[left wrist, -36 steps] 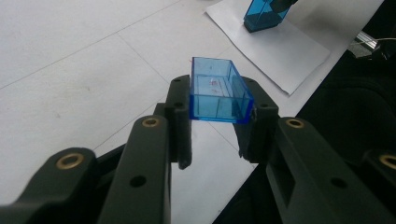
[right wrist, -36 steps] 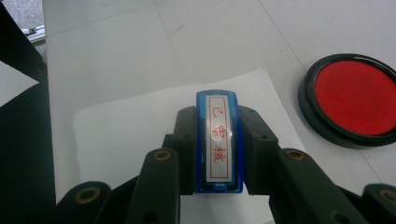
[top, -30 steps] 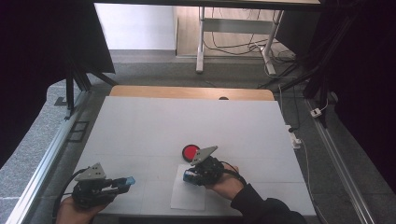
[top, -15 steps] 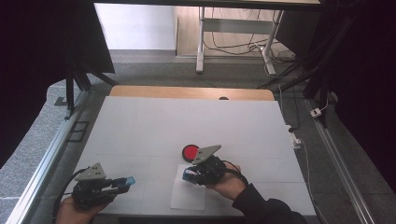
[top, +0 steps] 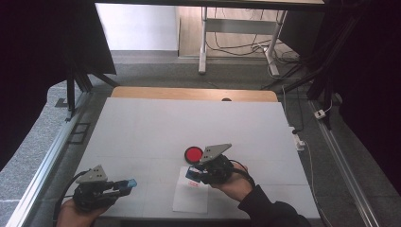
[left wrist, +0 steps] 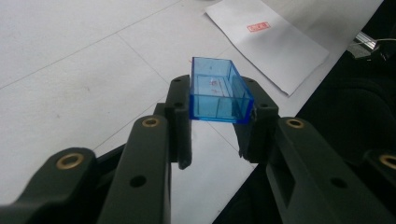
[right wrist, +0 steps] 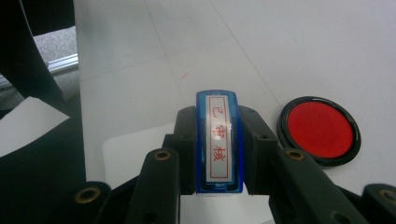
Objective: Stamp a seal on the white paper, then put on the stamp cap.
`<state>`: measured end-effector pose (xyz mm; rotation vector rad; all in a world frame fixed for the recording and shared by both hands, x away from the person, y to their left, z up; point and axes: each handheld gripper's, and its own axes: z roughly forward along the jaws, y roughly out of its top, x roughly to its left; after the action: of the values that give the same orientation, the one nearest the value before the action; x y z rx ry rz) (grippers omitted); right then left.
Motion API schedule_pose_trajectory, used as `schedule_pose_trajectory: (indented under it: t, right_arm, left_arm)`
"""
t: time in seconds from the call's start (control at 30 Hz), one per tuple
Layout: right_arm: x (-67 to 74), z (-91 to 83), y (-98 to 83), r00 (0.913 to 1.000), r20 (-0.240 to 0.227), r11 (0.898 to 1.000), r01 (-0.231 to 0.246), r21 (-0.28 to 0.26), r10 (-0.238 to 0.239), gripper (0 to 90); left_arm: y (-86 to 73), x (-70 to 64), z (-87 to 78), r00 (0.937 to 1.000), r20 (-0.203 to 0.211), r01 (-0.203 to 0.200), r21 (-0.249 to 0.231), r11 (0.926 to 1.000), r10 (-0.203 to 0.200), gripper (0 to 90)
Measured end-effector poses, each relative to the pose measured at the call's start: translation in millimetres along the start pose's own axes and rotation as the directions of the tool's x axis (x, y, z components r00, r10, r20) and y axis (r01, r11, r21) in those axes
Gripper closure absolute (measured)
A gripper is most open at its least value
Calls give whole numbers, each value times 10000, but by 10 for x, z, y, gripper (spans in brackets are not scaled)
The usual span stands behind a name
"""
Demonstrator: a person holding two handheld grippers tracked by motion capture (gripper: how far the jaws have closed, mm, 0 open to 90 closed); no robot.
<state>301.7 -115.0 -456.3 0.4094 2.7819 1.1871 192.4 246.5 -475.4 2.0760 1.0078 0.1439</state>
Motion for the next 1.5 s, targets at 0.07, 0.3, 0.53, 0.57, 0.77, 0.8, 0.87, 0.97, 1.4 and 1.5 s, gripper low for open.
schedule_pose_trajectory:
  t: [0.07,0.3,0.53,0.57,0.77,0.8,0.87,0.97,1.4,1.5]
  right_arm:
    - [-2,-27,11,10000,8,9999,-1,-102,1,714]
    - [-5,-120,52,9998,-49,9983,-175,-558,172,714]
    - [-27,-216,84,9995,-81,9946,-325,-989,319,714]
    - [-29,-229,88,9994,-93,9940,-329,-1042,321,714]
    - [-35,-288,111,9993,-116,9907,-377,-1305,365,714]
    - [-36,-294,113,9992,-131,9898,-384,-1373,370,714]
    - [-38,-309,117,9993,-111,9887,-360,-1458,348,713]
    - [-42,-328,122,9993,-109,9877,-370,-1520,358,714]
    - [-62,-376,136,9992,-166,9833,-388,-1779,364,714]
    - [-61,-385,139,9993,-188,9828,-361,-1813,333,713]
  left_arm:
    - [0,0,0,10000,2,-2,1,10000,2,686]
    - [1,-1,1,10000,5,-27,9,10000,27,686]
    - [1,-5,3,10000,-14,-49,15,10000,49,686]
    - [2,-5,3,10000,-12,-55,20,10000,55,686]
    - [2,-7,5,10000,-4,-49,33,10000,49,685]
    - [2,-7,5,10000,5,-47,37,10000,47,685]
    - [2,-5,5,10000,13,-50,44,10000,50,686]
    - [4,-7,11,10000,30,-60,90,9999,60,686]
    - [12,5,15,9993,331,-151,163,9998,146,686]
    - [22,11,18,9984,560,-126,116,9999,119,686]
